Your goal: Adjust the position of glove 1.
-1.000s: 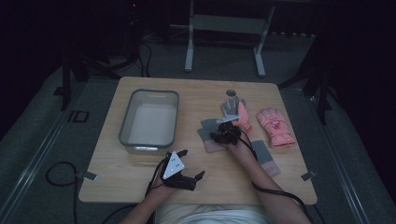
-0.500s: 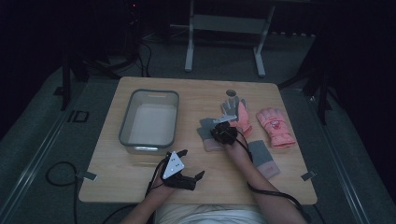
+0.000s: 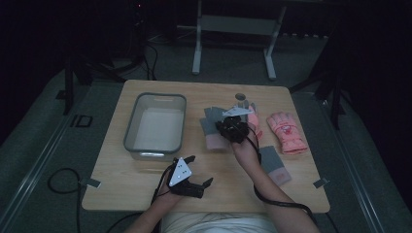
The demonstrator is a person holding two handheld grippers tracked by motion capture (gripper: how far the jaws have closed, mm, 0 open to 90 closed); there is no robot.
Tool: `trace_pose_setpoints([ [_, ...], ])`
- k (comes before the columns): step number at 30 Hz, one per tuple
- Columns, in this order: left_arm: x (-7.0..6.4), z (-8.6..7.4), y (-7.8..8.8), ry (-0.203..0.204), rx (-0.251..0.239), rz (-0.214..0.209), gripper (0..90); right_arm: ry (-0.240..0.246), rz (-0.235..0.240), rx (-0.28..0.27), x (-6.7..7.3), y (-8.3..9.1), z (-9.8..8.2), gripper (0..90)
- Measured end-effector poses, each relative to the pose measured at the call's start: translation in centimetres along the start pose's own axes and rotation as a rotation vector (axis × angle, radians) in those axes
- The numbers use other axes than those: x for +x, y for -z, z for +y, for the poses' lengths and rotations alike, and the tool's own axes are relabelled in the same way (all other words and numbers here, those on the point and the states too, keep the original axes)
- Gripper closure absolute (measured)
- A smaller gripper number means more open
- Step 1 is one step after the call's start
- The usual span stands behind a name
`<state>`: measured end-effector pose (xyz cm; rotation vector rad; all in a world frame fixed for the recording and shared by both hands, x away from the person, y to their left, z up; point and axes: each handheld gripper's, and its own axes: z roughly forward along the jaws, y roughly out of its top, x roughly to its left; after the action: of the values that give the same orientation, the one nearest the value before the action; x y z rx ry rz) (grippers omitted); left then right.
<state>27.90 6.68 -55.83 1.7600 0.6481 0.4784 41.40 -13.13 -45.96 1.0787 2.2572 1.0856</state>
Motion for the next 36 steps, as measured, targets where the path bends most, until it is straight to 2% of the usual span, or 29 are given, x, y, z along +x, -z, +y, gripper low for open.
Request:
trace_pose_setpoints([
  [1, 0.0, 0.0, 0.0, 0.000, 0.001, 0.000, 0.8, -0.018, 0.002, -0.019, 0.2, 1.3, 0.3, 85.9],
  [5, 0.1, 0.0, 0.0, 0.006, -0.001, 0.003, 0.8, -0.060, 0.005, -0.036, 0.4, 3.4, 0.0, 85.9],
  [8, 0.1, 0.0, 0.0, 0.007, -0.001, 0.003, 0.8, -0.079, -0.001, -0.024, 0.7, 4.9, -0.9, 86.0],
  [10, 0.2, 0.0, 0.0, 0.010, -0.001, 0.002, 0.8, -0.081, -0.010, -0.010, 0.9, 5.5, -1.6, 86.0],
  [16, 0.1, 0.0, 0.0, 0.010, -0.003, 0.001, 0.8, -0.135, -0.007, 0.016, 1.3, 6.6, -4.4, 86.0],
  [21, 0.1, 0.0, 0.0, 0.008, -0.005, -0.003, 0.8, -0.151, -0.014, 0.057, 1.9, 6.5, -6.7, 86.0],
  [28, 0.1, 0.0, 0.0, 0.009, -0.001, -0.003, 0.8, -0.160, -0.021, 0.110, 2.1, 5.2, -9.6, 86.0],
  [34, 0.2, 0.0, 0.0, 0.014, -0.007, -0.009, 0.8, -0.182, -0.013, 0.134, 2.1, 3.8, -10.7, 86.0],
  [36, 0.2, 0.0, 0.0, 0.015, -0.008, -0.010, 0.8, -0.174, -0.017, 0.136, 2.3, 3.2, -10.8, 86.0],
])
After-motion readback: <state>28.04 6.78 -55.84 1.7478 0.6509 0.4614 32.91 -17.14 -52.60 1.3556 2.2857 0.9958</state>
